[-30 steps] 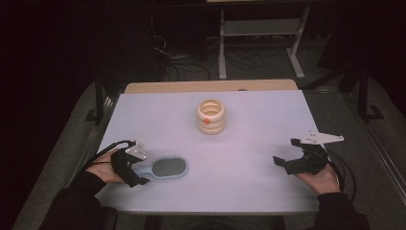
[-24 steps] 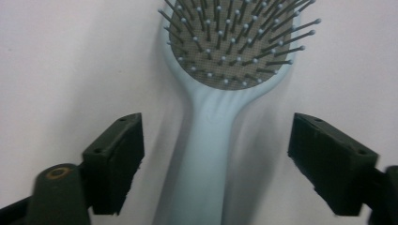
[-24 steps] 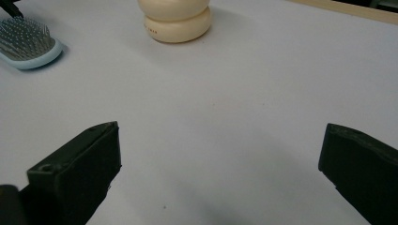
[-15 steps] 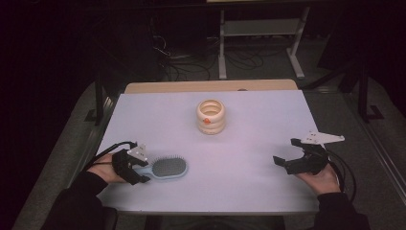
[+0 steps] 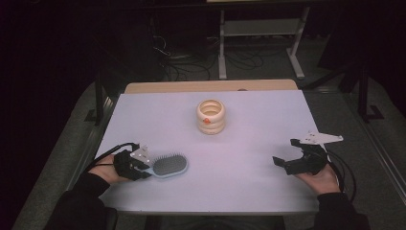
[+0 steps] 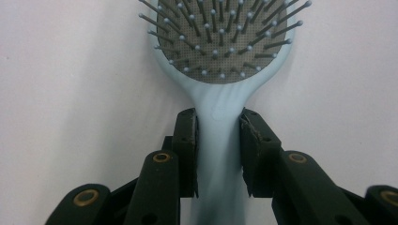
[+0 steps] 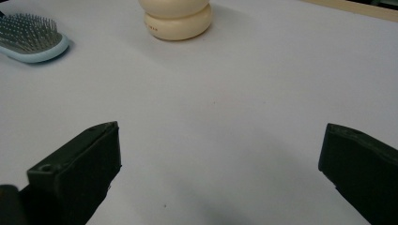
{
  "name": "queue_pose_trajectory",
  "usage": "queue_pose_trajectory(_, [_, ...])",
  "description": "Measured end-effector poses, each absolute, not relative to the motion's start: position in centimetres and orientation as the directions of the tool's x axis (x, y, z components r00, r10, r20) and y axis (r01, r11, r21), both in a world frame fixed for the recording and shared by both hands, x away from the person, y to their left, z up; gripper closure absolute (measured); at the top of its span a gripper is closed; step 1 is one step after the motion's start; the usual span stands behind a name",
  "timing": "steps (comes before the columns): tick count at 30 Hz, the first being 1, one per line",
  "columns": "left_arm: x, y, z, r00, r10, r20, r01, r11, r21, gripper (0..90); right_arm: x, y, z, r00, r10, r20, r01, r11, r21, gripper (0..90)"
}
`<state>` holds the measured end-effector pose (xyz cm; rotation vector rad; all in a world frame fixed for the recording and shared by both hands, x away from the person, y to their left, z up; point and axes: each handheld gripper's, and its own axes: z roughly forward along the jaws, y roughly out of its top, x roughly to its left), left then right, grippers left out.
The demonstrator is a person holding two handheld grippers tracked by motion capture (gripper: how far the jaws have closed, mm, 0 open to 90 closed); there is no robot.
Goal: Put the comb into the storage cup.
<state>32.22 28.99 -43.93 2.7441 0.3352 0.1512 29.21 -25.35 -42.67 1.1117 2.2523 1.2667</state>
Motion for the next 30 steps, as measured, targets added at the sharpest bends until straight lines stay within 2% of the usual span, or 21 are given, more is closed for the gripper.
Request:
queue_pose_trajectory(9, [32.5, 29.4, -43.6, 0.964, 0.264, 0.035, 0.226, -0.882, 0.412, 70.1, 29.2, -25.4, -42.7, -0.643, 0.761, 0.091, 0.470, 0.298, 0.831, 0.0])
queue_pose_trajectory(30, [32.2, 29.9, -42.4, 0.955, 0.290, 0.067, 0.232, -0.867, 0.440, 70.2, 29.2, -25.4, -42.6, -0.642, 0.761, 0.093, 0.470, 0.294, 0.832, 0.0])
